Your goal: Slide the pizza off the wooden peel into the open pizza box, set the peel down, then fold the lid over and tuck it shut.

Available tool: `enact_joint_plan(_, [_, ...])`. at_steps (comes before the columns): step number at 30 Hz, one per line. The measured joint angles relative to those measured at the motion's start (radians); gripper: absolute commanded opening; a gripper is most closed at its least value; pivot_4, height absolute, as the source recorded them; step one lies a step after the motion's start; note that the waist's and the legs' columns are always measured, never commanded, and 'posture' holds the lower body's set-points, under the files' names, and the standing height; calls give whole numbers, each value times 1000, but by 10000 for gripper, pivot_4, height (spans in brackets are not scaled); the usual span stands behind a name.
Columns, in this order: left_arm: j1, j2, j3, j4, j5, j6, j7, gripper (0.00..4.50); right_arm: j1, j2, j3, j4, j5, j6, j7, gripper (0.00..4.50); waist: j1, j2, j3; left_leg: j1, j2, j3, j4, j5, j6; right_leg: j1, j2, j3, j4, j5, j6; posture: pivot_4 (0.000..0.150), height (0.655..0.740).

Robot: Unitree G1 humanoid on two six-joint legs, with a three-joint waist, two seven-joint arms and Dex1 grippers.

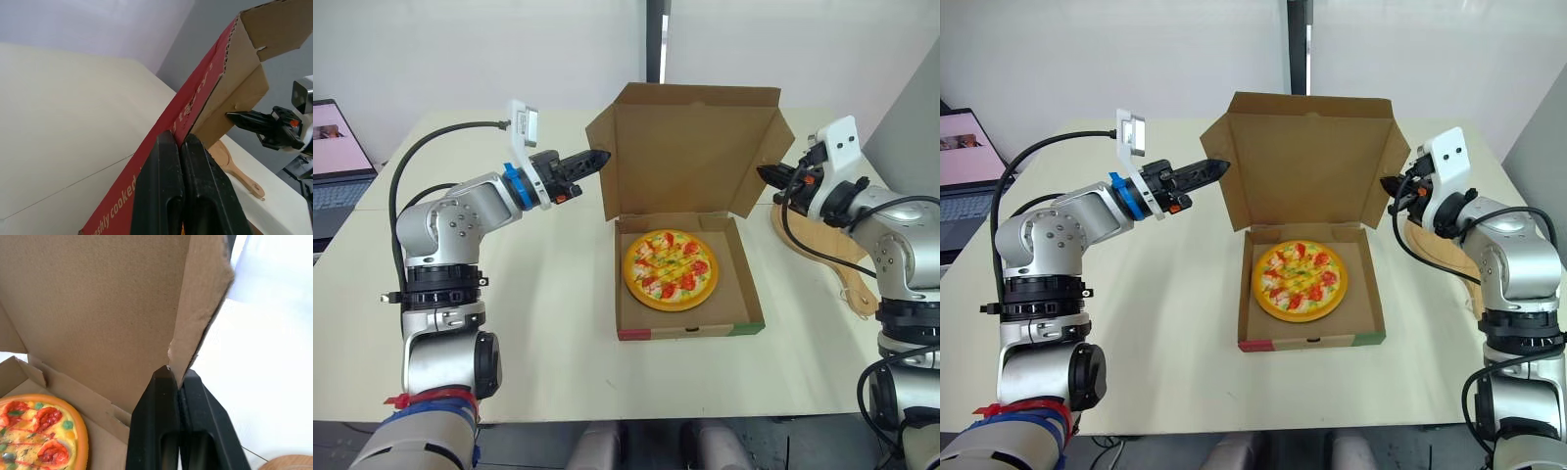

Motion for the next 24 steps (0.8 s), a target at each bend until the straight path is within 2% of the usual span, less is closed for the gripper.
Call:
enact_joint_plan(15, [-58,-153,-27,-5,78,-29,191,0,17,22,-2,-98,-46,71,-185,397,-1,0,0,-1,0,2,0,0,0,-3,0,2,2,0,0,1500,7400])
enact_joint_plan(18, [-44,-178,-15,-70,77,-3,247,0,30,43,-14,-187,-41,139,-225,397,-3,0,0,-6,-1,6,1,0,0,-13,-1,5,13,0,0,1500,7400])
enact_joint_plan(24, [43,-236,6,-248,49,71,348,0,102,135,-46,-353,-37,256,-329,397,-7,0,0,-5,0,6,1,0,-1,-14,-1,6,16,0,0,1500,7400])
